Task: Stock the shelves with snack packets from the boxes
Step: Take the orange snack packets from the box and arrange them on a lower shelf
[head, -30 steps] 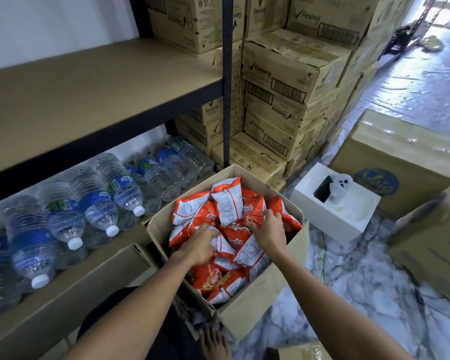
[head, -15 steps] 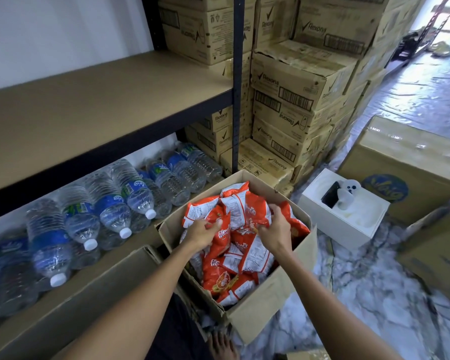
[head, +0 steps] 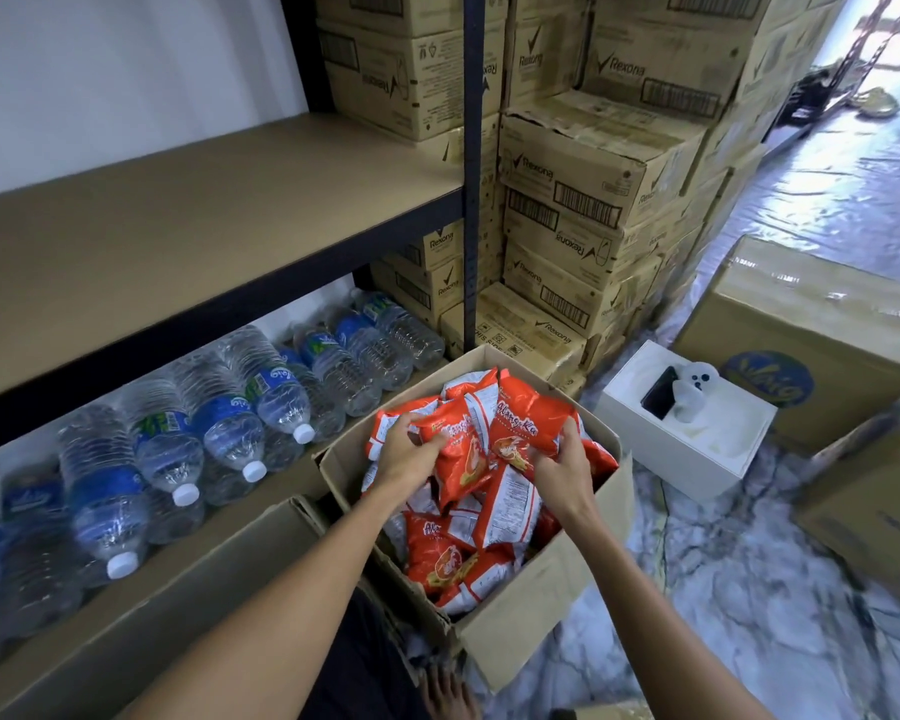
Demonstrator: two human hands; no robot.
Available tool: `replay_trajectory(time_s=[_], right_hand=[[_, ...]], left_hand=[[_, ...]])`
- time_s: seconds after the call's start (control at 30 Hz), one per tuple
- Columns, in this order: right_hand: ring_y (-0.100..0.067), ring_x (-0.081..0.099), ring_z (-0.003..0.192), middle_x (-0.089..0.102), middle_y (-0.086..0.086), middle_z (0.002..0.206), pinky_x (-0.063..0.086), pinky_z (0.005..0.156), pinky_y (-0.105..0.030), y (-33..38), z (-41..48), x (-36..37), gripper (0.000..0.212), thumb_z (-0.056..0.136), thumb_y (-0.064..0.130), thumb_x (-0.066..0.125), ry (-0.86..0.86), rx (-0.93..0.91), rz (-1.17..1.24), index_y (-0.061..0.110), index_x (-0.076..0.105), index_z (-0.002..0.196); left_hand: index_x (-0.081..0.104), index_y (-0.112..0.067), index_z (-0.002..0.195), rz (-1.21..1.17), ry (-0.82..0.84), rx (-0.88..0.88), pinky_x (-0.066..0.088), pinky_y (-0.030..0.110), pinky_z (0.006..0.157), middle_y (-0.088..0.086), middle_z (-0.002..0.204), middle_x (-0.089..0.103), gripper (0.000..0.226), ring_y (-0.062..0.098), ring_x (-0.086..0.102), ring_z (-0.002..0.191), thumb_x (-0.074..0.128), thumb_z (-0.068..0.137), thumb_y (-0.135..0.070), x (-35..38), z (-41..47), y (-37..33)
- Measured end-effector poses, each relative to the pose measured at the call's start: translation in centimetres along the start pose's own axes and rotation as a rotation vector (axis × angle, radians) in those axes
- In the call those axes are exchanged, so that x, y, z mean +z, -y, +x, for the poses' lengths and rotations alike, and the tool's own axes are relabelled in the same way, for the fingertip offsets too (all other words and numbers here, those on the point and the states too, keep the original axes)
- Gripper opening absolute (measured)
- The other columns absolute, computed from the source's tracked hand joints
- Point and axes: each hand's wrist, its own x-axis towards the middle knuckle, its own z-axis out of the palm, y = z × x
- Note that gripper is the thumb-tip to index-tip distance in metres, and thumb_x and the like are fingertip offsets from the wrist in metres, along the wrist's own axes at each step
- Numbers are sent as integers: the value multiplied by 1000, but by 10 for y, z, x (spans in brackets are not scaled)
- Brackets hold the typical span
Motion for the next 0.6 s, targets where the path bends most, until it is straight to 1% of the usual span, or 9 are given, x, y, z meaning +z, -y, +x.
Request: replay_trajectory(time_s=[0.03, 0.1, 0.2, 0.27, 0.3, 0.4, 0.47, 0.53, 0.6], right_hand=[[-13, 67, 109, 68, 11, 120, 57, 93, -47, 3, -2, 2, 56, 92, 10, 59, 17, 10, 26, 37, 42, 138], [-15, 62, 117, 63, 9, 128, 54, 97, -48, 9, -5, 8, 60, 92, 16, 58, 53, 8, 62, 45, 38, 140], [-13, 58, 122, 60, 11, 131, 52, 101, -46, 29, -12, 17, 53, 91, 31, 60, 107, -40, 100, 55, 40, 134], [-14, 60, 118, 64, 11, 124, 51, 101, -47, 42, -16, 24, 44, 93, 26, 55, 129, -57, 117, 50, 46, 129], [-16, 61, 115, 65, 8, 120, 51, 101, -49, 47, -17, 27, 42, 94, 20, 50, 137, -57, 122, 50, 49, 123], [-24, 60, 112, 63, 0, 117, 50, 100, -53, 65, -23, 33, 51, 91, 8, 46, 178, -70, 144, 56, 49, 107], [-24, 60, 113, 62, -2, 117, 51, 100, -51, 76, -28, 37, 48, 91, 11, 51, 217, -85, 152, 56, 46, 107], [-23, 61, 114, 62, -2, 118, 52, 99, -46, 87, -34, 40, 41, 91, 19, 60, 254, -121, 160, 48, 43, 113], [-17, 64, 113, 64, 0, 119, 53, 98, -43, 99, -42, 46, 44, 86, 38, 73, 261, -183, 154, 39, 42, 118]], left_hand=[[54, -26, 120, -43, -3, -9, 59, 33, 79, 2, 108, 69, 33, 16, 71, 89, 69, 91, -33, -3, -1, -6], [53, -23, 129, -91, -17, -20, 58, 40, 88, 3, 114, 68, 44, 19, 70, 96, 65, 92, -43, -9, -4, -16], [57, -27, 121, -49, -23, 20, 56, 43, 91, 0, 110, 69, 37, 20, 70, 95, 57, 94, -53, -19, -10, -25], [57, -32, 112, -89, -6, 45, 58, 44, 88, 0, 105, 72, 29, 20, 72, 91, 55, 94, -54, -26, -14, -28], [56, -33, 114, -110, 12, 58, 58, 45, 88, 1, 106, 72, 33, 21, 72, 91, 55, 92, -59, -30, -14, -28], [39, -32, 138, -123, 29, 49, 55, 49, 94, 6, 127, 63, 76, 23, 68, 106, 47, 80, -81, -40, -1, -19], [27, -36, 147, -115, 26, 62, 50, 52, 100, 9, 142, 52, 81, 26, 62, 118, 36, 81, -83, -46, 3, -16], [14, -39, 153, -59, 6, 61, 41, 55, 109, 8, 156, 37, 87, 32, 50, 133, 27, 81, -86, -58, -33, -46], [7, -25, 156, -27, -55, 64, 36, 53, 113, 10, 159, 31, 77, 33, 43, 138, 28, 97, -69, -68, -53, -60]])
